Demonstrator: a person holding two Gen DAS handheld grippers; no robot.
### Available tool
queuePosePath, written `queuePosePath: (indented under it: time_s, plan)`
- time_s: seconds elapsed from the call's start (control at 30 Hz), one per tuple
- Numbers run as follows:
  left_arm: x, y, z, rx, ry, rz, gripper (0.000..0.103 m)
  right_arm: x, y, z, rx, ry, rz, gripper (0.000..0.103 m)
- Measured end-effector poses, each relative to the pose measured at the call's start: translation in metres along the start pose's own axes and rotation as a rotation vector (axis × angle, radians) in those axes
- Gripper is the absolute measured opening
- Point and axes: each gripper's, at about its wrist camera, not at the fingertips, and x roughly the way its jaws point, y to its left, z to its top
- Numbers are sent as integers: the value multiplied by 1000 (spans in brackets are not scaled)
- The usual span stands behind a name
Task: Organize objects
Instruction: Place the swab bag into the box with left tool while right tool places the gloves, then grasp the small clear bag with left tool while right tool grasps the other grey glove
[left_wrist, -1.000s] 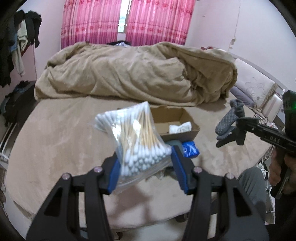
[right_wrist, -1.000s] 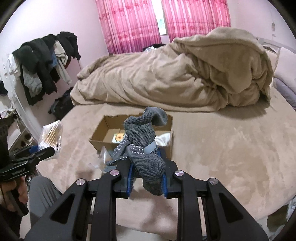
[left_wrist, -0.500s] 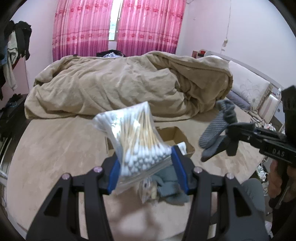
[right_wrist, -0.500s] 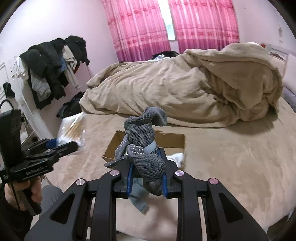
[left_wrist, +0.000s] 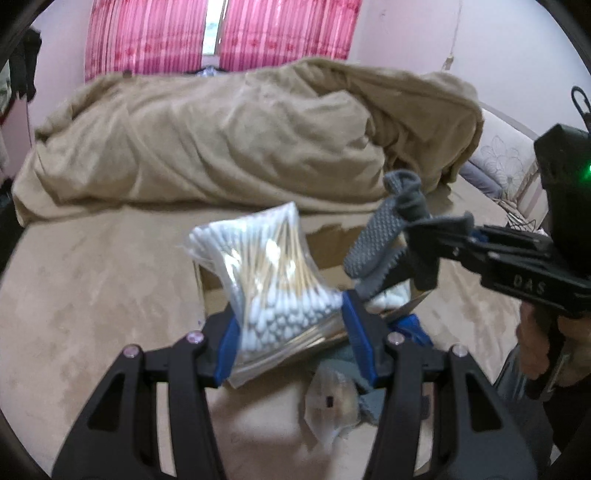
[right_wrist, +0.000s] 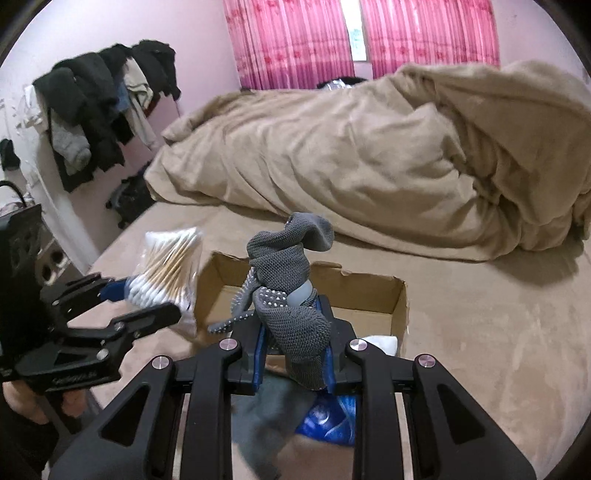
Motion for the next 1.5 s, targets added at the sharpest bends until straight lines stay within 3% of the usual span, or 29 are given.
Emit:
queuePosePath:
  time_s: [0.13, 0.3, 0.43, 0.53, 0.6, 0.67, 1.13, 1.37, 1.5]
  plan:
    - [22, 2, -4, 21, 37, -6, 54, 33, -8, -5, 28, 22, 24, 25]
    - [41, 12, -6, -24, 94, 17, 55, 64, -11, -14, 83, 74, 67, 26]
    - [47, 17, -7, -28, 120, 79, 59, 83, -8, -22, 83, 109, 60, 29]
    - [41, 18, -6, -45, 111, 84, 70, 87, -11, -26, 102, 122, 47, 33]
    - [35, 15, -5, -45, 93, 87, 83, 84, -13, -26, 114, 123, 61, 43]
    - [28, 13, -3, -41, 84, 89, 84, 78, -12, -25, 112, 113, 56, 55]
    - [-83, -19, -17, -97, -53, 112, 84, -21, -2, -22, 91, 0, 32, 56]
    - [-120, -39, -24, -103, -80, 114, 84, -78, 3, -29, 87, -55, 14, 56]
    - [-136, -55, -32, -96, -87, 99, 92, -105, 2, -41, 102, -61, -6, 57]
